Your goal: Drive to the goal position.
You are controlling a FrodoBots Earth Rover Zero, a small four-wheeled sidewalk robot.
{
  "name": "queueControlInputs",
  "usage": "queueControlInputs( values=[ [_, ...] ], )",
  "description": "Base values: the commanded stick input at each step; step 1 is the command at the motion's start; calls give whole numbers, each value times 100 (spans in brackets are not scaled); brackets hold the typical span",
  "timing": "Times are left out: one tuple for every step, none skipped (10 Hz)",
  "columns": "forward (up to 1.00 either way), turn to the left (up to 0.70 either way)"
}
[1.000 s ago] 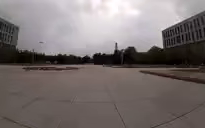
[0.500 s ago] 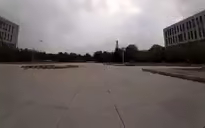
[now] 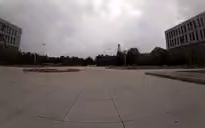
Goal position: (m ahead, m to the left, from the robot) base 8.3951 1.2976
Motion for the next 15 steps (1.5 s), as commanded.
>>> queueControlInputs(
  values=[
    [70,0],
    [70,0],
    [70,0],
    [70,0],
    [70,0],
    [70,0],
    [70,0],
    [70,0],
    [70,0],
    [70,0],
    [70,0],
    [70,-7],
    [70,-15],
    [70,-22],
    [70,-19]
  ],
)
